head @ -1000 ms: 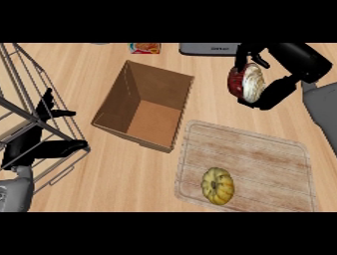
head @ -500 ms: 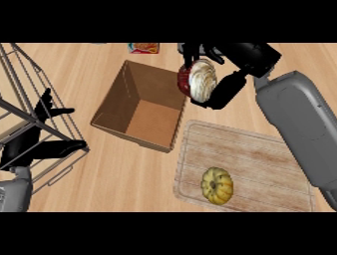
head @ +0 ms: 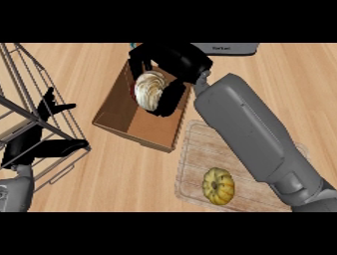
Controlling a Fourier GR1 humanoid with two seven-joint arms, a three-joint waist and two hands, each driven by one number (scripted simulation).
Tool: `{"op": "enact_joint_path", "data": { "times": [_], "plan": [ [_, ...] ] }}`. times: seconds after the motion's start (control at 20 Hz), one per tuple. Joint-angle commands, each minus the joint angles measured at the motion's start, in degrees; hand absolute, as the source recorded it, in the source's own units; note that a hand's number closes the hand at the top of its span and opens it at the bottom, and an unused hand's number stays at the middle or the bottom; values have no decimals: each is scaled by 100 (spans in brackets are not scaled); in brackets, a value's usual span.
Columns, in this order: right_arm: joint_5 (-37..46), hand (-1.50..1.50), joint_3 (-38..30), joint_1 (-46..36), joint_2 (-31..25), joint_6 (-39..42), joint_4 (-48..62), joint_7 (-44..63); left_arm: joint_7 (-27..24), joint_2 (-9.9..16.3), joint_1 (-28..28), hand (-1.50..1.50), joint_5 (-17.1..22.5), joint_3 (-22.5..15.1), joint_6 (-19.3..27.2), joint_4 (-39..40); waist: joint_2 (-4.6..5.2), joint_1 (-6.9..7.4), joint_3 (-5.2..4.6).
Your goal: Pick the cupcake from the cutting board and place it in the cardboard box
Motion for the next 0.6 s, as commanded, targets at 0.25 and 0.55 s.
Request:
{"op": "enact_joint_path", "data": {
  "times": [0.25, 0.55],
  "plan": [
    [-255, -150, 659, -465, 441, -850, 1717, 370, -57, -419, 508, 0, 38, -250, -33, -365, 3, 300, 39],
    [-1023, -150, 1101, -503, 446, -1264, 2044, -42, 129, -572, 281, 0, -132, -322, 122, -241, 5, 263, 43]
  ]
}}
